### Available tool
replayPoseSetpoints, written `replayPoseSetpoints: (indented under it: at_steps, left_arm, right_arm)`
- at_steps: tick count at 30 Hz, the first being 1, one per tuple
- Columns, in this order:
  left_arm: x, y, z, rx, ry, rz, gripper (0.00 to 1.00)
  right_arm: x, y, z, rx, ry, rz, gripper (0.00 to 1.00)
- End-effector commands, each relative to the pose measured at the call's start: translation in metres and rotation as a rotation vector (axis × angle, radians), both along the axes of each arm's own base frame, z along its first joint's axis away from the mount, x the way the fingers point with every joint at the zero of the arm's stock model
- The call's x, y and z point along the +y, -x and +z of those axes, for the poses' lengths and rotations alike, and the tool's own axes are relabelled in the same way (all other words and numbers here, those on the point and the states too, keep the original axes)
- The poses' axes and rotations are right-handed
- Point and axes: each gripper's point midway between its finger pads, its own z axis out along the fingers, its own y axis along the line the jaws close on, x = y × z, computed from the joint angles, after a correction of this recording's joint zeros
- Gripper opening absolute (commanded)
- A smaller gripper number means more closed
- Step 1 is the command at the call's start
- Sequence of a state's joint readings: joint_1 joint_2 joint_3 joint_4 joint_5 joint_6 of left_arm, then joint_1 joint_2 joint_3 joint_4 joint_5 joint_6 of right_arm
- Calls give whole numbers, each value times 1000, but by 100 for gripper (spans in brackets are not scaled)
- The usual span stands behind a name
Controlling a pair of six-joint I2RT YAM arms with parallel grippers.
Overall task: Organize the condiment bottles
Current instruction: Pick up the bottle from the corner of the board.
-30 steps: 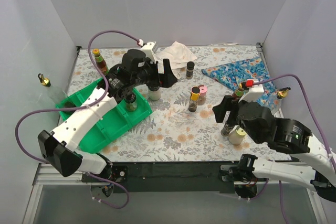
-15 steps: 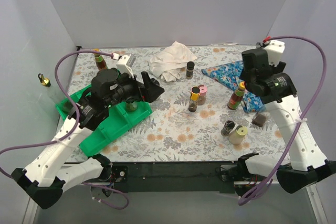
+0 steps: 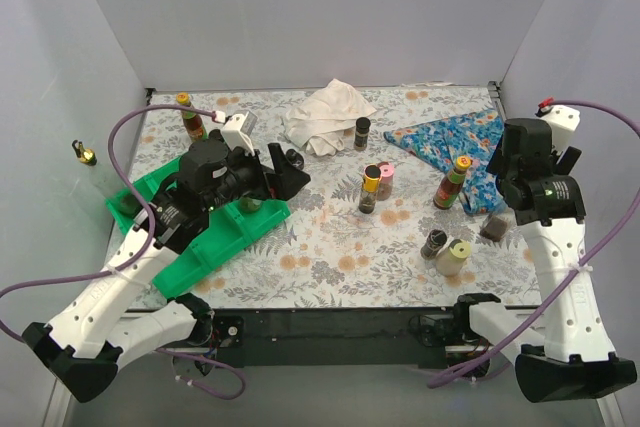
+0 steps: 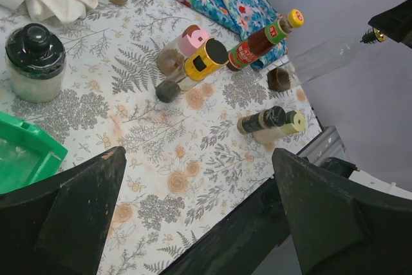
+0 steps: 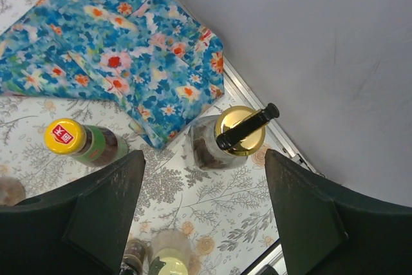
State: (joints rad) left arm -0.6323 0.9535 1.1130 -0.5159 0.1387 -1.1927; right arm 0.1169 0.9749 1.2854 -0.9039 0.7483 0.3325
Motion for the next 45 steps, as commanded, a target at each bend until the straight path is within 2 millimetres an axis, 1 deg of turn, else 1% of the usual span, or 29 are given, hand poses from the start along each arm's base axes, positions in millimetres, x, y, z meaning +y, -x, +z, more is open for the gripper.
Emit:
replayPoseSetpoints:
  at_steps: [1, 2, 3, 6, 8, 9, 10, 11, 12, 14, 17, 21, 23, 25, 27, 28, 31, 34, 37, 41, 45]
  left_arm:
    - [3, 3, 0, -10, 51, 24, 98]
    - [6, 5, -4, -9, 56, 29, 98]
    - [7, 5, -4, -14, 60, 34, 98]
    - [9, 3, -5, -29, 61, 48, 98]
    - [7, 3, -5, -34, 61, 40, 98]
    - [7, 2, -5, -37, 58, 38, 98]
    - [6, 2, -5, -39, 56, 33, 98]
    - [5, 2, -5, -37, 55, 30, 98]
    - [5, 2, -5, -42, 55, 26, 98]
    - [4, 1, -4, -48, 56, 23, 98]
    - [2, 0, -2, -57, 61, 16, 98]
    - [2, 0, 0, -63, 64, 16, 98]
    - [1, -1, 0, -65, 66, 13, 98]
    - [1, 0, 1, -66, 70, 12, 98]
    - [1, 0, 1, -66, 72, 14, 98]
    - [2, 0, 0, -66, 70, 14, 98]
    - [2, 2, 3, -69, 78, 11, 98]
    - [3, 3, 5, -75, 81, 14, 98]
    - [5, 4, 6, -81, 83, 15, 98]
    - [6, 3, 5, -86, 73, 22, 98]
    - [8, 2, 6, -97, 63, 28, 98]
  right_arm:
    - [-5, -21, 0, -40, 20, 48, 84]
    - [-7, -24, 1, -58, 22, 44, 84]
    - [-11, -25, -5, -48, 24, 32, 83]
    - [-13, -32, -8, -58, 17, 38, 82]
    - [-15, -34, -17, -46, 38, 46, 80]
    - [-15, -37, -14, -73, 44, 51, 79]
    - [-15, -38, -21, -60, 47, 55, 78]
    - [-15, -38, -23, -60, 53, 56, 77]
    - [-24, -37, -23, -66, 58, 26, 77]
    - [-26, -37, -29, -58, 60, 19, 76]
    - [-27, -36, -33, -61, 66, 14, 74]
    - [-32, -31, -26, -87, 95, -6, 73]
    - [-36, -30, -23, -101, 111, -18, 69]
    - [-36, -27, -24, -103, 129, -9, 65]
    - [-37, -26, -23, -121, 141, -9, 63]
    - [-38, -26, -26, -112, 145, -8, 63]
    - [-37, -27, -30, -120, 145, -2, 62]
    - [-38, -29, -27, -141, 153, -7, 62]
    - [-39, -31, -30, -150, 159, -10, 62]
    - [-42, -32, -38, -138, 168, -28, 64]
    - [-44, -33, -34, -165, 191, -28, 65]
